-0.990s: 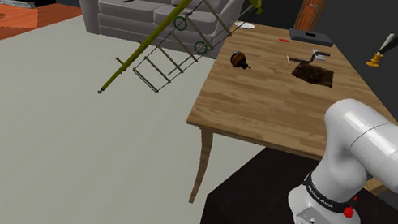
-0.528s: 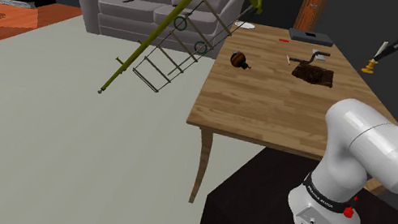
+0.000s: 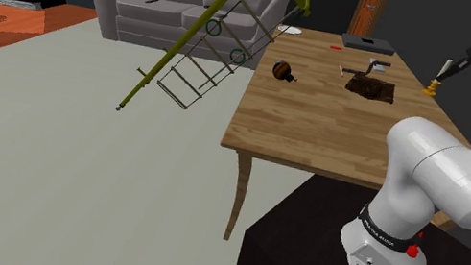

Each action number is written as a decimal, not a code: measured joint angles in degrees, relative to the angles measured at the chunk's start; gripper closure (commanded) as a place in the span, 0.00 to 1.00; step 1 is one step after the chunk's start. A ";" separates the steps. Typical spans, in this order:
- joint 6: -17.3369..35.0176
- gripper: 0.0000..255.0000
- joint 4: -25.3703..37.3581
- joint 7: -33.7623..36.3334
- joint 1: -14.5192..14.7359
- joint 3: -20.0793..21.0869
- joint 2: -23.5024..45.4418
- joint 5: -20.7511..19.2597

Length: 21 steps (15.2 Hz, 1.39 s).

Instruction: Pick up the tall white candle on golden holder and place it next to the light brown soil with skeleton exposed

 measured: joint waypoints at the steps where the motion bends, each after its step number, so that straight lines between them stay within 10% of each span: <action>1: 0.64 1.00 -0.60 0.02 -0.12 -0.12 -0.21 -0.15; 21: 11.18 1.00 -8.98 -0.64 -1.79 -3.52 -5.00 -3.47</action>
